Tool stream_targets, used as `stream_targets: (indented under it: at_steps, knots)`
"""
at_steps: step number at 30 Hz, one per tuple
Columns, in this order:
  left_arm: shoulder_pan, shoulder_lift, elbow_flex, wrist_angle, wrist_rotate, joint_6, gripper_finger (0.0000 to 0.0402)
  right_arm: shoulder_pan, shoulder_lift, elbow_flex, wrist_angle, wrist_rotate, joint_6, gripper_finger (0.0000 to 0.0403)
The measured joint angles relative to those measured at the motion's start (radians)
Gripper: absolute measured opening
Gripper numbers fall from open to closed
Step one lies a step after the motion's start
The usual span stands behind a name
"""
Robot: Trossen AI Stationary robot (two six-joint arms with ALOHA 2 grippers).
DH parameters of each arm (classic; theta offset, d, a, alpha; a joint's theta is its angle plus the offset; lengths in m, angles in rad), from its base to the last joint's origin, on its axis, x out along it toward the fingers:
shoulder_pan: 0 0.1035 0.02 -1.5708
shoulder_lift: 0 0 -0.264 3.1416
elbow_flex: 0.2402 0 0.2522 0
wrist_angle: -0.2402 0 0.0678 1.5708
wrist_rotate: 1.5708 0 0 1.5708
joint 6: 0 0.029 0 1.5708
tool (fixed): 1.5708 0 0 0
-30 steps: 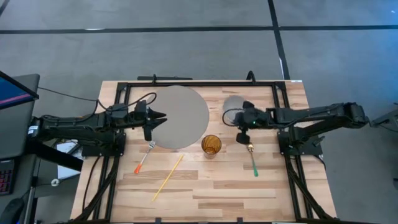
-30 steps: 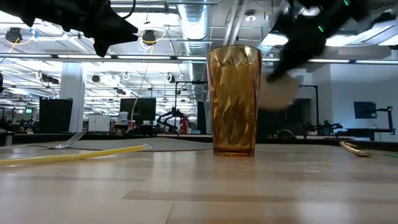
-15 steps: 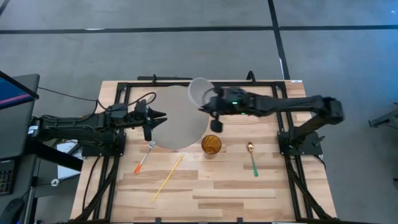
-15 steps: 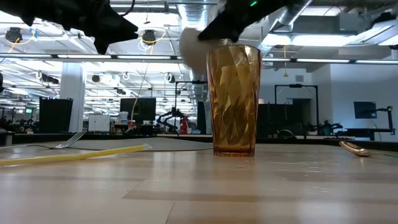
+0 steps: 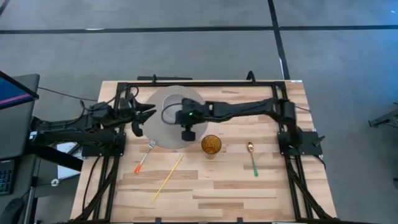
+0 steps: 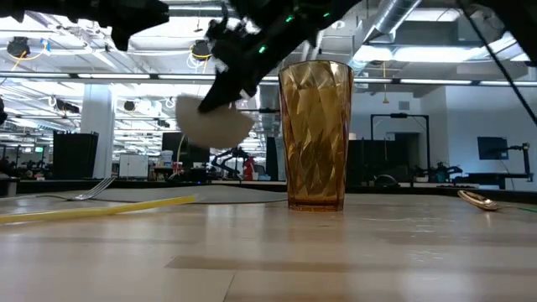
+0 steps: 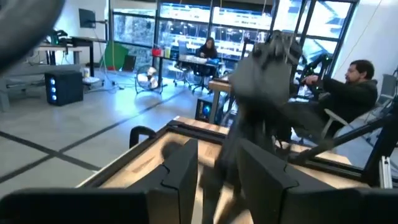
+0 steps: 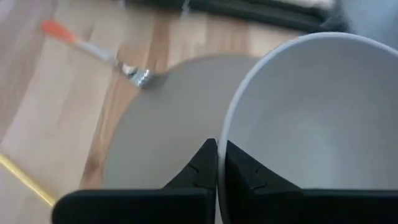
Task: Pick & Place Utensil
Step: Put the bowl on the table placemat
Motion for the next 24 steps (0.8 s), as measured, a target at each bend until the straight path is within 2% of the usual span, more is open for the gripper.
stream_targets:
  at_steps: [10,17,24]
  knots:
    - [0.0,-0.001,-0.027,-0.003,-0.001,-0.008,0.0112,0.062,0.176,0.189,-0.115,-0.033,0.011,0.0009]
    - [0.0,-0.002,-0.027,-0.003,-0.001,-0.026,0.0112,0.058,0.228,0.219,-0.163,-0.028,0.011,0.0011]
    - [0.0,-0.002,-0.027,-0.003,0.0,-0.026,0.0112,0.051,0.226,0.219,-0.197,-0.026,0.025,0.0039]
